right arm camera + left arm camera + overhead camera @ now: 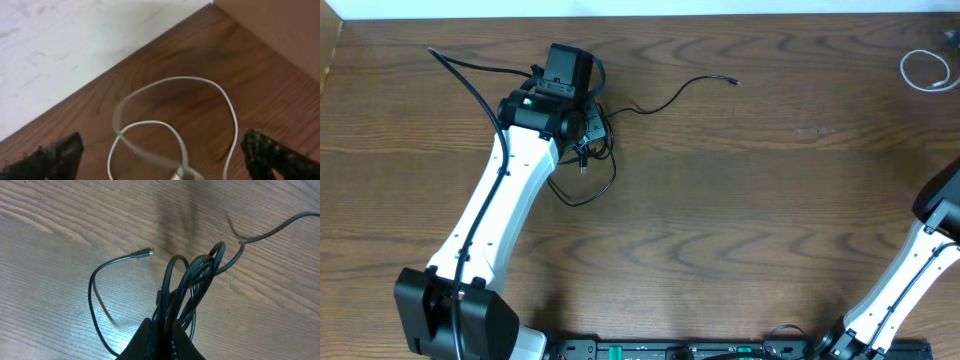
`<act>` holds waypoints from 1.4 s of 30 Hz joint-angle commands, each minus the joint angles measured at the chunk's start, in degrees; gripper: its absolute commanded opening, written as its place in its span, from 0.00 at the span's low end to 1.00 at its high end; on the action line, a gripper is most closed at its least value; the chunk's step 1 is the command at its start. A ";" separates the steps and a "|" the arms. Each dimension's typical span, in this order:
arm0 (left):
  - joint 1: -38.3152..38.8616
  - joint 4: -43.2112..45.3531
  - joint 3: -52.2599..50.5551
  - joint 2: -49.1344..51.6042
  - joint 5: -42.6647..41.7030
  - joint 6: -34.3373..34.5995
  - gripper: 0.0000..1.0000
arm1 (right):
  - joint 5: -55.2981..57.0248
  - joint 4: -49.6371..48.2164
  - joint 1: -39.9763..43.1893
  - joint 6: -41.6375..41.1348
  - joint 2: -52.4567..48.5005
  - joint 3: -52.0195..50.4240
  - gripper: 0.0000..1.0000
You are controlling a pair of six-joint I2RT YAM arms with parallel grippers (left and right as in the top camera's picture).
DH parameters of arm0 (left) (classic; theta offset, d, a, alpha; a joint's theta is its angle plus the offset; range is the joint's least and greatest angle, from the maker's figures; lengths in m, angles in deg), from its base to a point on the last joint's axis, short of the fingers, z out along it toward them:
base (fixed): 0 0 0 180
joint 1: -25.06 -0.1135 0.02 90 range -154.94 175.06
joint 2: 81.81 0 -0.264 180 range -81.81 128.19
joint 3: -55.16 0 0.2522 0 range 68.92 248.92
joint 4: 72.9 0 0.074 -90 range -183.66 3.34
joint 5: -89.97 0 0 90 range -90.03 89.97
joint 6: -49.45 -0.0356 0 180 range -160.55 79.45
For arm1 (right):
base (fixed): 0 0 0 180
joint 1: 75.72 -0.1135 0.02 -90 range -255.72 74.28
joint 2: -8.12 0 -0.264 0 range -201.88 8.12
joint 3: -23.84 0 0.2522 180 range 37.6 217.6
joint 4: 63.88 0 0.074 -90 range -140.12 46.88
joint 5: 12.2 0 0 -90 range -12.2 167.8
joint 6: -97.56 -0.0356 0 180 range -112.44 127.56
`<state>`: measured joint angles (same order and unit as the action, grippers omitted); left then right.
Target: Untangle cables
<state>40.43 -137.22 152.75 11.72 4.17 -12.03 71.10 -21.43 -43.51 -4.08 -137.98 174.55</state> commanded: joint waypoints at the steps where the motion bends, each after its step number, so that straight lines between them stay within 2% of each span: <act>1: -0.17 0.09 0.37 0.57 -0.15 0.33 0.09 | -4.94 2.38 1.31 -3.39 2.89 1.07 0.99; 6: -0.17 0.11 0.37 0.68 -0.35 0.31 0.08 | -10.75 7.10 1.60 -3.54 6.86 1.07 0.99; 12: 0.24 1.31 0.37 0.72 -4.04 0.28 0.08 | -33.99 15.91 0.42 -3.52 12.44 1.07 0.99; 15: 1.49 2.93 0.37 0.72 -5.73 0.04 0.08 | -41.22 20.04 -1.81 -2.95 13.14 1.07 0.99; 18: 2.99 5.05 0.37 0.70 -9.46 -3.15 0.08 | -51.76 23.91 -5.38 3.56 13.14 1.05 0.99; 20: 3.72 7.13 0.39 0.70 -13.51 -6.47 0.08 | -54.47 26.95 -8.48 8.28 13.14 1.05 0.99; 24: 3.69 10.71 0.39 0.63 -22.84 -10.08 0.08 | -54.05 31.26 -14.84 16.22 13.14 1.05 0.99; 28: 2.47 12.98 0.39 0.63 -31.45 -10.91 0.08 | -53.35 34.93 -20.79 23.37 13.14 1.05 0.99; 31: 1.49 13.18 0.39 0.63 -34.93 -10.88 0.08 | -49.57 36.89 -25.11 25.46 13.11 1.05 0.99; 39: 0.96 13.75 0.39 0.66 -35.82 -10.82 0.08 | -36.83 42.47 -36.35 25.46 13.11 1.03 0.99; 42: 0.96 13.60 0.39 0.66 -31.04 -7.74 0.08 | -33.55 43.93 -39.87 25.46 13.11 1.03 0.95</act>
<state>41.57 -123.76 152.75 11.74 -29.71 -21.50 31.85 21.60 -80.01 19.99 -124.63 175.38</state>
